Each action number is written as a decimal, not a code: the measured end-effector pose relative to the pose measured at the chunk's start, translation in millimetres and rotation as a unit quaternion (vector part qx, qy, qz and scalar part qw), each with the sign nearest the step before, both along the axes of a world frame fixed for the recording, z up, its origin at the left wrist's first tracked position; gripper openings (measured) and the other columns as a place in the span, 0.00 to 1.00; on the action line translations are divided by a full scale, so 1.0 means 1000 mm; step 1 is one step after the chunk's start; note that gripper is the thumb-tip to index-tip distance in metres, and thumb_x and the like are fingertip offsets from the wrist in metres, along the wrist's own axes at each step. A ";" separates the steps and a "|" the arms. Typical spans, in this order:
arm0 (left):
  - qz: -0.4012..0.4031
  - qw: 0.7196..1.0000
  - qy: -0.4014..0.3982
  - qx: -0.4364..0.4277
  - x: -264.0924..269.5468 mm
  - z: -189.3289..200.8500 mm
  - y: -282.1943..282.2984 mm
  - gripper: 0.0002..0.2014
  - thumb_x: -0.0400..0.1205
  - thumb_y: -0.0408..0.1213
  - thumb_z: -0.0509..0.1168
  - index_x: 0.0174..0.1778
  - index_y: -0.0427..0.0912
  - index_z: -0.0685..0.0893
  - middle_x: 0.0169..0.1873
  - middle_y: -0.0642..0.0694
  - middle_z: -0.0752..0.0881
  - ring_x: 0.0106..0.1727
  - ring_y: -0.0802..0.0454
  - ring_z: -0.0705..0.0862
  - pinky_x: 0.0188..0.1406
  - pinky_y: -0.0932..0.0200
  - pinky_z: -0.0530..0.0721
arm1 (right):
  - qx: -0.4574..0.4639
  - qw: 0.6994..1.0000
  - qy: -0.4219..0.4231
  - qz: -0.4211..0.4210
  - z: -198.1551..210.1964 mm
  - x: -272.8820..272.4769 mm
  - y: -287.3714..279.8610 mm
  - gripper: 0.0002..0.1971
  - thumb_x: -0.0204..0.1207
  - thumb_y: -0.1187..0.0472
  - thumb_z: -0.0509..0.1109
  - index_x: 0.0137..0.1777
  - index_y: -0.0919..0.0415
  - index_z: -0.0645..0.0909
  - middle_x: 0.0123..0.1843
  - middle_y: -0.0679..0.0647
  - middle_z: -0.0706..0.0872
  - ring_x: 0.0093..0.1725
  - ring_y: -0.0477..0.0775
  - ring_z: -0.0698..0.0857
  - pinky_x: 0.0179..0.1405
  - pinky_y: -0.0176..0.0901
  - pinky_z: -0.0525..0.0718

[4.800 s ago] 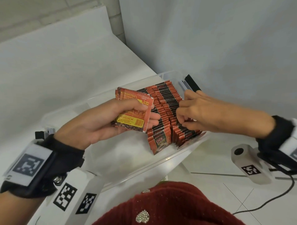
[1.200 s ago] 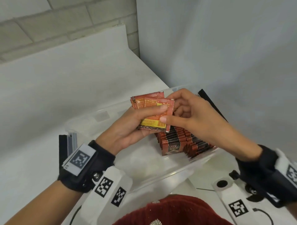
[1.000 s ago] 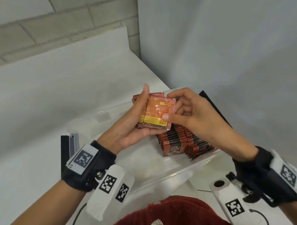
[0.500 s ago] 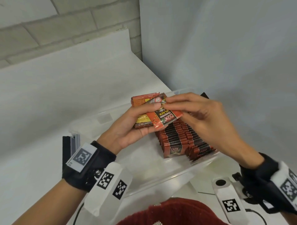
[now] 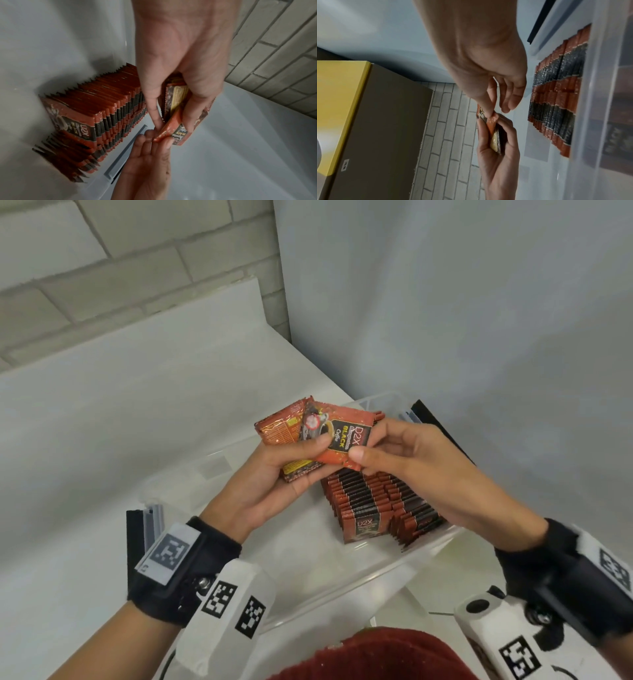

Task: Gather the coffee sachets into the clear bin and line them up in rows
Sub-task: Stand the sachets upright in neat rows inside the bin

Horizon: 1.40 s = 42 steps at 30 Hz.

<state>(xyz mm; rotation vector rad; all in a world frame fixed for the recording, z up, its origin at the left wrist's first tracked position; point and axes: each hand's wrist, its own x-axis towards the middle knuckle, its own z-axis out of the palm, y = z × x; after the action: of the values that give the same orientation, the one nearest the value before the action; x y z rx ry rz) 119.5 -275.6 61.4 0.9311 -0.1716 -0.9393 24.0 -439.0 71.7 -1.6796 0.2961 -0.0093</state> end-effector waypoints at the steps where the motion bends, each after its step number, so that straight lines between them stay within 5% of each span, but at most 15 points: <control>1: -0.001 1.000 -0.002 0.005 0.000 0.000 0.000 0.12 0.73 0.26 0.69 0.49 0.41 0.92 0.54 0.39 0.89 0.56 0.45 0.89 0.52 0.54 0.88 | 0.020 1.000 -0.007 -0.001 -0.001 0.000 -0.002 0.08 0.71 0.60 0.76 0.43 0.62 0.80 0.40 0.56 0.91 0.40 0.50 0.89 0.50 0.41 0.87; 6: 0.040 0.999 0.022 0.023 0.004 -0.005 -0.002 0.17 0.63 0.41 0.80 0.47 0.41 0.91 0.49 0.41 0.89 0.53 0.45 0.89 0.55 0.48 0.88 | 0.007 1.000 -0.028 0.011 0.006 -0.009 -0.022 0.07 0.71 0.63 0.74 0.46 0.65 0.83 0.32 0.57 0.88 0.31 0.48 0.86 0.35 0.34 0.84; 10: 0.082 0.994 0.048 0.046 0.005 -0.004 -0.003 0.13 0.73 0.42 0.72 0.49 0.40 0.88 0.40 0.42 0.88 0.42 0.48 0.90 0.41 0.55 0.89 | -0.169 0.978 -0.001 0.124 0.005 -0.022 -0.030 0.03 0.71 0.61 0.76 0.44 0.57 0.88 0.33 0.48 0.90 0.28 0.40 0.84 0.30 0.25 0.76; 15: 0.094 0.992 0.075 0.037 0.003 -0.002 -0.002 0.15 0.73 0.37 0.67 0.54 0.37 0.86 0.40 0.41 0.88 0.42 0.46 0.90 0.44 0.53 0.89 | -0.379 0.905 -0.032 0.193 -0.010 -0.028 -0.022 0.03 0.72 0.57 0.78 0.45 0.50 0.90 0.36 0.31 0.83 0.38 0.27 0.82 0.38 0.20 0.75; 23: 0.064 0.993 0.079 0.056 0.002 -0.003 -0.002 0.14 0.73 0.36 0.65 0.52 0.36 0.86 0.40 0.39 0.88 0.40 0.45 0.88 0.47 0.51 0.89 | -0.465 0.845 -0.011 0.263 -0.013 -0.024 -0.013 0.03 0.76 0.54 0.74 0.48 0.49 0.86 0.47 0.38 0.84 0.46 0.38 0.82 0.51 0.36 0.81; 28: 0.058 0.994 0.072 0.063 0.002 -0.001 -0.002 0.10 0.72 0.33 0.66 0.42 0.39 0.92 0.42 0.44 0.91 0.41 0.50 0.90 0.49 0.49 0.87 | -0.466 0.837 0.010 0.287 -0.013 -0.022 -0.012 0.02 0.77 0.54 0.73 0.48 0.49 0.85 0.45 0.37 0.80 0.47 0.39 0.81 0.51 0.37 0.80; 32: 0.050 0.993 0.068 0.078 0.001 -0.001 -0.002 0.14 0.70 0.32 0.68 0.51 0.39 0.86 0.42 0.43 0.91 0.41 0.48 0.91 0.49 0.50 0.87 | -0.457 0.839 0.022 0.295 -0.014 -0.021 -0.013 0.02 0.77 0.55 0.73 0.48 0.50 0.85 0.45 0.36 0.79 0.47 0.38 0.80 0.53 0.36 0.78; 37: 0.032 0.996 0.051 0.072 0.000 -0.001 -0.003 0.11 0.71 0.31 0.67 0.49 0.40 0.85 0.44 0.41 0.91 0.43 0.47 0.91 0.46 0.53 0.89 | -0.448 0.842 0.024 0.301 -0.015 -0.020 -0.014 0.04 0.77 0.55 0.72 0.50 0.50 0.86 0.46 0.35 0.79 0.48 0.37 0.80 0.52 0.34 0.77; 42: 0.022 0.997 0.034 0.068 0.000 -0.002 -0.002 0.13 0.70 0.29 0.68 0.51 0.40 0.86 0.48 0.40 0.91 0.47 0.46 0.91 0.52 0.52 0.88 | -0.388 0.882 0.006 0.268 -0.009 -0.018 -0.018 0.05 0.74 0.55 0.76 0.48 0.52 0.88 0.42 0.36 0.83 0.42 0.34 0.81 0.44 0.25 0.76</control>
<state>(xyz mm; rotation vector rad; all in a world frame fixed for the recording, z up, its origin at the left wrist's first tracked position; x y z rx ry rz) 119.9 -277.8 59.8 1.0230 -0.0299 -0.9491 6.4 -456.9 62.4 -2.5149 -0.2163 0.3381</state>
